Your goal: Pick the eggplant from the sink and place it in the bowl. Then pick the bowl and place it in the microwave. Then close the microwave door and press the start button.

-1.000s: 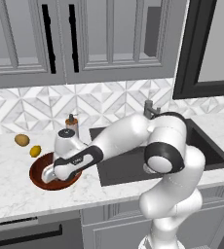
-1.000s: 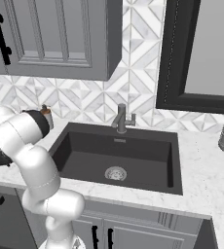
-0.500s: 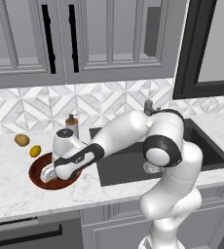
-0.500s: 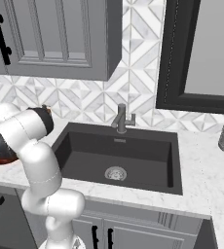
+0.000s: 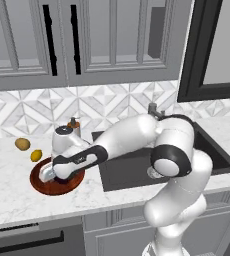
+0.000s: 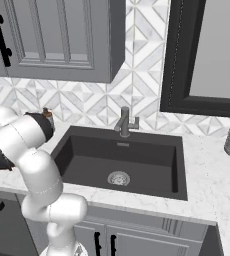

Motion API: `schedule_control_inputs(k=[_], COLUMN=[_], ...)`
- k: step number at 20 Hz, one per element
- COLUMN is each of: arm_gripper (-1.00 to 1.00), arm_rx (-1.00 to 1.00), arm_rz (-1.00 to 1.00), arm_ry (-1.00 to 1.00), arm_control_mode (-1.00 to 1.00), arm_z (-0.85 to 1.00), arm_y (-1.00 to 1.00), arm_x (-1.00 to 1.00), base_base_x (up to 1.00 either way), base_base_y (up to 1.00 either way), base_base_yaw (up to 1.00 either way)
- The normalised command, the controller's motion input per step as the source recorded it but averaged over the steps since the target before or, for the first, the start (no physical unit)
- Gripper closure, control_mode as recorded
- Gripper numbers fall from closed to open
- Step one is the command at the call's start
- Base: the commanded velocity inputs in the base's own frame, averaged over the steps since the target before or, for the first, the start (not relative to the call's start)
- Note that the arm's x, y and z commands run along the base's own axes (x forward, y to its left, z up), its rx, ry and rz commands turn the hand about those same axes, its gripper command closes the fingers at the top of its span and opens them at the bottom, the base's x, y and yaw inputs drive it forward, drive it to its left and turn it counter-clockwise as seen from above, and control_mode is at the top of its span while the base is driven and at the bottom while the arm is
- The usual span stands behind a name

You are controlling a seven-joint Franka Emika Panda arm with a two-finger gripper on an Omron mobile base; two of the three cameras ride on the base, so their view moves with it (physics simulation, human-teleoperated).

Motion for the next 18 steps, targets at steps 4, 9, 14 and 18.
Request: schedule_control_inputs(k=[4, 9, 14, 18], arm_gripper=[-1.0, -1.0, -1.0, -1.0], arm_rx=[0.06, 0.11, 0.13, 0.05], arm_rz=[-0.02, 0.0, -0.01, -0.04], arm_ry=[0.0, 0.0, 0.09, 0.13], arm_control_mode=[-1.0, -1.0, -1.0, -1.0], arm_z=[0.51, 0.39, 0.08, 0.0], arm_y=[-0.38, -0.66, -0.62, -0.28], arm_x=[-0.11, -0.07, 0.0, 0.03], base_base_x=[0.0, 0.0, 0.0, 0.0], base_base_y=[0.0, 0.0, 0.0, 0.0], base_base_yaw=[0.0, 0.0, 0.0, 0.0])
